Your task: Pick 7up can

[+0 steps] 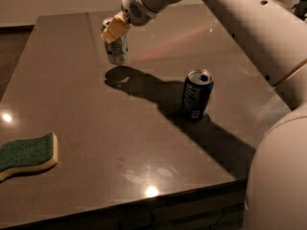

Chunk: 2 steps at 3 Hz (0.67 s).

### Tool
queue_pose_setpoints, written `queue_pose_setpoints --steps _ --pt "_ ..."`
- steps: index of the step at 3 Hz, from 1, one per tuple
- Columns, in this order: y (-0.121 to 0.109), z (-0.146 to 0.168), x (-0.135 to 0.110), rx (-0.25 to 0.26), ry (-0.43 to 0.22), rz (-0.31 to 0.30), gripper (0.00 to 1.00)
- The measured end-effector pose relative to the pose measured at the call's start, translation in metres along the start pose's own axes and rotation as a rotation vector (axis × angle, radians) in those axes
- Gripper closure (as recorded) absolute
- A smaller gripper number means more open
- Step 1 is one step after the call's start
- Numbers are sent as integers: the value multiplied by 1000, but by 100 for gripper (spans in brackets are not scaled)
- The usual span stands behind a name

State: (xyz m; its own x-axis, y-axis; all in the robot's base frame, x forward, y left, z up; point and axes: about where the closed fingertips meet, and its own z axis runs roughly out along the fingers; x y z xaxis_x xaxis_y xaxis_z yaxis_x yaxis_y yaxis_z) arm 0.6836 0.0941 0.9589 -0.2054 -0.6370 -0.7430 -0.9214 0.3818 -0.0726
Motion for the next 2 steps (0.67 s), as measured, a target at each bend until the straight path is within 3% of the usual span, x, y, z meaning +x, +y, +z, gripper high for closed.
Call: queue_pose_setpoints --steps 2 --pt "-12 -47 -33 -47 6 -86 100"
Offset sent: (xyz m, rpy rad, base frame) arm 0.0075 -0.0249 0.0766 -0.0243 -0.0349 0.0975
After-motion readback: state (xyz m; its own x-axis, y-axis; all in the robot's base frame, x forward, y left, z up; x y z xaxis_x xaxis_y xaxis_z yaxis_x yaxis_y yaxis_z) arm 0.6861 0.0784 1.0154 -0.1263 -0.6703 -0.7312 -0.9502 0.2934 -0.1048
